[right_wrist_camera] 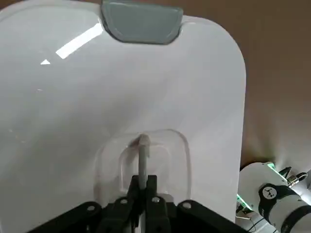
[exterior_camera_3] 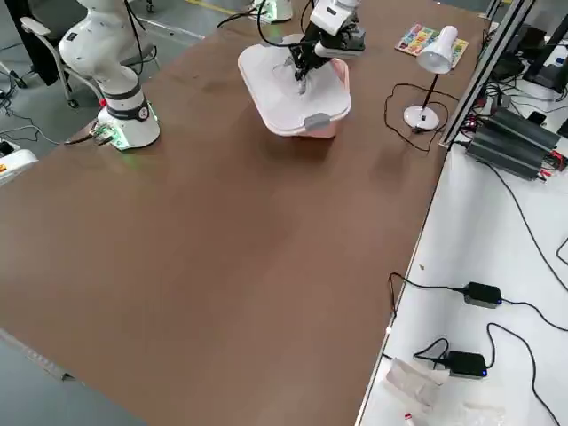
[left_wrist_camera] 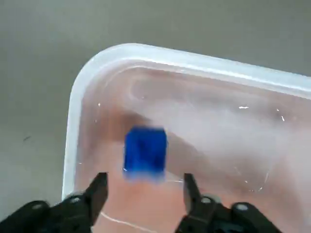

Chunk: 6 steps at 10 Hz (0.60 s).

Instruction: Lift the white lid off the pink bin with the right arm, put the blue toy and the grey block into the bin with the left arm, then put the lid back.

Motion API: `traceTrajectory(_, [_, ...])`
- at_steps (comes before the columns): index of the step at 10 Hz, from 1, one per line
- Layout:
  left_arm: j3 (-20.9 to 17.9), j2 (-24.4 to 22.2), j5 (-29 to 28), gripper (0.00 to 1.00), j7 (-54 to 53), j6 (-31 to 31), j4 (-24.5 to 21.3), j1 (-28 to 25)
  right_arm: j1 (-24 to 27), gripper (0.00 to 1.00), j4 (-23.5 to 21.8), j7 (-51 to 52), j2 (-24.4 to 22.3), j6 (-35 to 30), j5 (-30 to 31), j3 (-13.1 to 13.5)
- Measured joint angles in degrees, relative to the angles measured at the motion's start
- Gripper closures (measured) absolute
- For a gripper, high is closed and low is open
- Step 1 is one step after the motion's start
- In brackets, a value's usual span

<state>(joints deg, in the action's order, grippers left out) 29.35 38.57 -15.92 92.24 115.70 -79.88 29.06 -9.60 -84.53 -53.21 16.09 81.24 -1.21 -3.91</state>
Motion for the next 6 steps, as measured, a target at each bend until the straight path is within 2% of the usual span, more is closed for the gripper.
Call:
traceTrajectory(1, [-0.04,-0.08,-0.13,0.09,0.00,-0.01,0.46,-0.05,0.03,0.93,0.00,0.03,0.00,0.00,0.00,0.00])
traceTrajectory(2, [-0.15,-0.37,-0.32,0.01,0.00,-0.06,0.78,-0.28,0.04,0.93,0.00,0.05,0.00,0.00,0.00,-0.01])
traceTrajectory(3, [-0.43,-1.28,-0.69,0.01,-0.06,-1.22,0.92,-1.04,0.04,0.93,0.00,0.06,0.00,-0.01,0.00,-0.02])
traceTrajectory(5, [-0.40,-4.55,-0.77,0.00,-5.05,-8.43,0.46,-5.80,0.07,0.93,0.00,0.08,-0.02,-0.04,0.01,-0.03])
traceTrajectory(6, [-0.37,-6.45,-0.79,0.00,-8.59,-9.62,-1.44,-8.76,0.10,0.93,0.00,0.09,-0.03,-0.11,0.02,-0.03])
